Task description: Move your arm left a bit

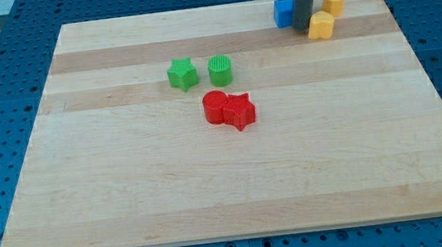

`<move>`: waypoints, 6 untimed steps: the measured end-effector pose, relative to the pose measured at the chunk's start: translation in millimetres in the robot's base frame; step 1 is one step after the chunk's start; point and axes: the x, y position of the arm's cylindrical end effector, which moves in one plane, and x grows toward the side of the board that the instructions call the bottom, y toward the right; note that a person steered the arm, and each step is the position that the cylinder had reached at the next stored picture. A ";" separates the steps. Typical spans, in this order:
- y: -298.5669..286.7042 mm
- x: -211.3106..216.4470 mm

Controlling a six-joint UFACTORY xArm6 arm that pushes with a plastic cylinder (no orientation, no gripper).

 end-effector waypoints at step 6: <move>-74.0 4.7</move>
